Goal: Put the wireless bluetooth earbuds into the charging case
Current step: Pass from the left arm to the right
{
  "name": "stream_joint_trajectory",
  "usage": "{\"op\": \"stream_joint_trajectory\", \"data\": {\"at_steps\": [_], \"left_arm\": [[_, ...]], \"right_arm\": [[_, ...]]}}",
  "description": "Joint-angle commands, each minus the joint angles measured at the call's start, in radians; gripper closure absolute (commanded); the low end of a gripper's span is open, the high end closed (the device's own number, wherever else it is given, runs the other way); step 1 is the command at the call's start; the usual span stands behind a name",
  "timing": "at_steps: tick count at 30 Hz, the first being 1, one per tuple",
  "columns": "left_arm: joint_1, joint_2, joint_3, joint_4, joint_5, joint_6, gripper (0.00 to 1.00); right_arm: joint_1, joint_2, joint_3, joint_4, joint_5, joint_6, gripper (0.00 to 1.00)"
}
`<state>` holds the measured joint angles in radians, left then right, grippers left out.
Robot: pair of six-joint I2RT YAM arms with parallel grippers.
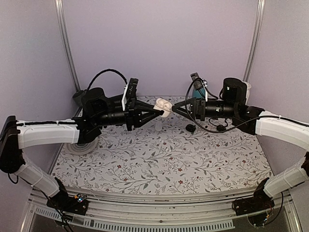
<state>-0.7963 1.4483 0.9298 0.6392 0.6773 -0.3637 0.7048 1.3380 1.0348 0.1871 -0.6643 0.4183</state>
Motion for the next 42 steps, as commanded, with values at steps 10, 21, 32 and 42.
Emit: {"op": "stream_joint_trajectory", "data": {"at_steps": [10,21,32,42], "left_arm": [[0.028,-0.074,-0.090,0.186,-0.082,-0.052,1.00],[0.027,-0.067,-0.089,0.288,-0.060,-0.146,1.00],[0.025,-0.042,-0.076,0.366,-0.041,-0.210,1.00],[0.014,-0.013,-0.050,0.377,-0.035,-0.224,1.00]], "right_arm": [[0.048,-0.036,-0.150,0.370,0.121,0.128,0.33],[0.130,0.030,-0.167,0.607,0.143,0.081,0.37],[0.142,0.118,-0.064,0.618,0.079,0.129,0.49],[0.169,0.144,-0.025,0.635,0.060,0.150,0.56]]}}
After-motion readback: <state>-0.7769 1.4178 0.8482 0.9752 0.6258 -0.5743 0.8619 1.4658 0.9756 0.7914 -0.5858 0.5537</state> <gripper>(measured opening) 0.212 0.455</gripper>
